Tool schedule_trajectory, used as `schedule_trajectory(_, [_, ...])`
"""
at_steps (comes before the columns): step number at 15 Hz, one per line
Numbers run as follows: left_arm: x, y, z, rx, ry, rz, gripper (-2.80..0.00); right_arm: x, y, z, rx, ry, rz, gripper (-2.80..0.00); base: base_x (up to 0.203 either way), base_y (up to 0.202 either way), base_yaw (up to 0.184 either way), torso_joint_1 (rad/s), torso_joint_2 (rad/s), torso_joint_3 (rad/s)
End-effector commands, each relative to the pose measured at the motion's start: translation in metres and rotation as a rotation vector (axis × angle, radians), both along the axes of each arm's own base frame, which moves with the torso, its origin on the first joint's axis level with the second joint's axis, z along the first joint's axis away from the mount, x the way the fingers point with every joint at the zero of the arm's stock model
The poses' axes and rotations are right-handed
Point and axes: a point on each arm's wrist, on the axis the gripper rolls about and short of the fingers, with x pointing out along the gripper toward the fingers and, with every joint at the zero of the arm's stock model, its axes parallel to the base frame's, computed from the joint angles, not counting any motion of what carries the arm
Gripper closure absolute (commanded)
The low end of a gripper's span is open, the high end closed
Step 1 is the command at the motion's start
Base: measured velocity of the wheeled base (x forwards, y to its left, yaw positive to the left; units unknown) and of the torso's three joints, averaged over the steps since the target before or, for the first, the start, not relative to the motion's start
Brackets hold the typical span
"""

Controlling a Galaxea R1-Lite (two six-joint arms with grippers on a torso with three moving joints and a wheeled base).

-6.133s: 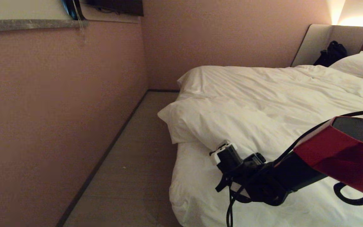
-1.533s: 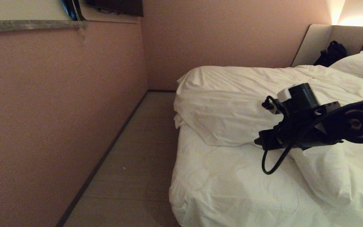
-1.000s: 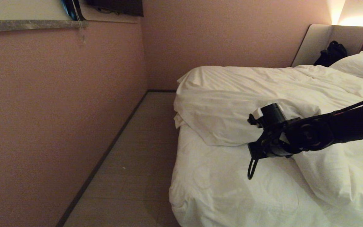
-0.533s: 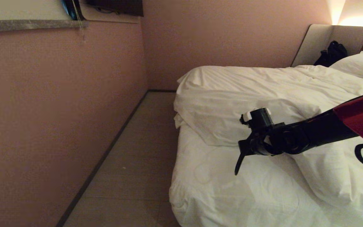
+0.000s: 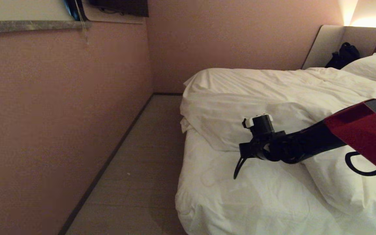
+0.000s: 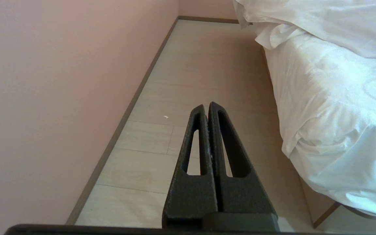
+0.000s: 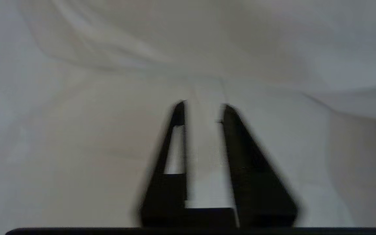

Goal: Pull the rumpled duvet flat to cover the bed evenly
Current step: Flatten the corners of the folded blanket

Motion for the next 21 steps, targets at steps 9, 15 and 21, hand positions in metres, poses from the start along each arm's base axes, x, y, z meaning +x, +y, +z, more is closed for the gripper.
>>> schedule_trajectory(9, [0.000, 0.000, 0.000, 0.000, 0.000, 0.001, 0.00, 0.034, 0.007, -0.012, 0.010, -0.046, -0.015, -2.80, 0.000, 0.000, 0.000, 0.000, 0.00, 0.000])
schedule_trajectory(15, [0.000, 0.000, 0.000, 0.000, 0.000, 0.001, 0.00, 0.073, -0.008, -0.033, 0.012, -0.074, -0.078, -2.80, 0.000, 0.000, 0.000, 0.000, 0.00, 0.000])
schedule_trajectory(21, [0.000, 0.000, 0.000, 0.000, 0.000, 0.001, 0.00, 0.107, -0.035, -0.054, -0.013, -0.054, -0.166, -2.80, 0.000, 0.000, 0.000, 0.000, 0.00, 0.000])
